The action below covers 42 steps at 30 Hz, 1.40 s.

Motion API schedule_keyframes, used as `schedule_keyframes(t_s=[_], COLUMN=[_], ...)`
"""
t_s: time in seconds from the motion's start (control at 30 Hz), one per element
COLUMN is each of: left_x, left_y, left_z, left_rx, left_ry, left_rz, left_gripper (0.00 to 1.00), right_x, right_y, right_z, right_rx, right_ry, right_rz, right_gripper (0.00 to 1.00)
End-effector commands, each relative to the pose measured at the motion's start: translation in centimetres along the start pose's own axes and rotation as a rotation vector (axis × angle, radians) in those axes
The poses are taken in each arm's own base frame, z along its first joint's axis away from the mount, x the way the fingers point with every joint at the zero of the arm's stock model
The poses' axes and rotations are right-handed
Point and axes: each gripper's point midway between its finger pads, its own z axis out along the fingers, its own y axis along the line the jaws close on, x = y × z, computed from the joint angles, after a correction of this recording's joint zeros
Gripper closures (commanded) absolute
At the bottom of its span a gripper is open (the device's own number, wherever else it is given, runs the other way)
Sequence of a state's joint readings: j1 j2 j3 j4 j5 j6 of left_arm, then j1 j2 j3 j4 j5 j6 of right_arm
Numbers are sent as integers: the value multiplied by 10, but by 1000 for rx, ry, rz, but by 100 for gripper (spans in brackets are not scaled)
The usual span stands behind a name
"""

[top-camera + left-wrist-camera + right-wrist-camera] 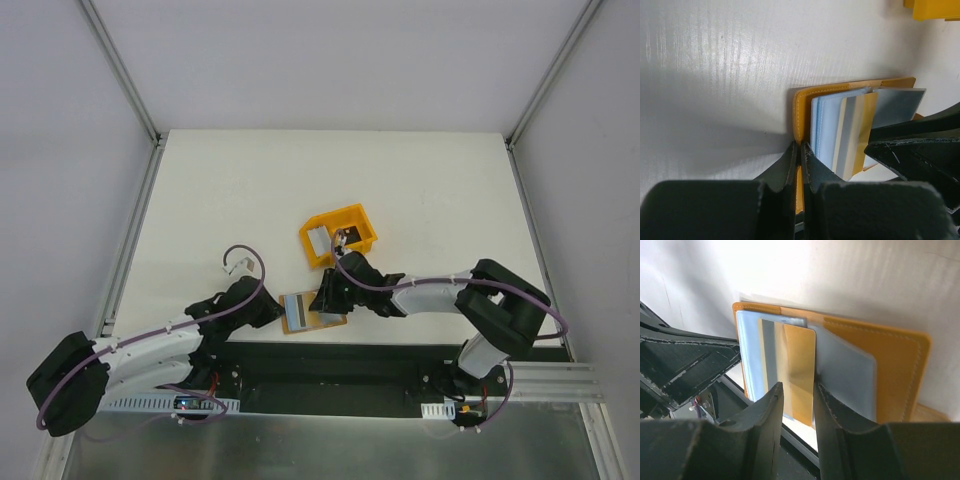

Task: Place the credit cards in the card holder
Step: Insert the credit card into the card holder.

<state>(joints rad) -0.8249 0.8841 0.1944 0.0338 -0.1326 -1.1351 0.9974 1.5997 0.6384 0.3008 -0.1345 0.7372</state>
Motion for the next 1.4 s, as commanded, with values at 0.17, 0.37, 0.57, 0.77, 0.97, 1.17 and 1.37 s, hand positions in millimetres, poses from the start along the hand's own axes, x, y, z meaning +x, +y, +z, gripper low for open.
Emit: schedule_keyframes(t_s=[0.17,0.37,0.57,0.77,0.97,1.17,1.37], left_x=[2,1,1,1,2,2,3], left_y=[4,-2,-7,-8,-8,-9,-8], left_z=[1,2,1,1,1,1,2], left_rx=[-48,-40,-31,-26,-27,-26,-29], left_ry=[26,33,39,45,47,51,56], left_rz=[80,93,98,105,107,115,117], left_gripper=[100,100,100,100,100,100,100], right_x=[4,11,11,7,-1,-3,-3], right_y=[9,32,46,52,49,61,66], right_z=[6,8,9,11,5,1,4], right_rx=[24,-39,-96,-124,-113,-177,-199], right_ry=[50,80,79,63,14,-17,-16], right_rz=[-178,-246,-298,-376,-447,-505,-510], right_gripper=[71,74,78,74,80,86,82])
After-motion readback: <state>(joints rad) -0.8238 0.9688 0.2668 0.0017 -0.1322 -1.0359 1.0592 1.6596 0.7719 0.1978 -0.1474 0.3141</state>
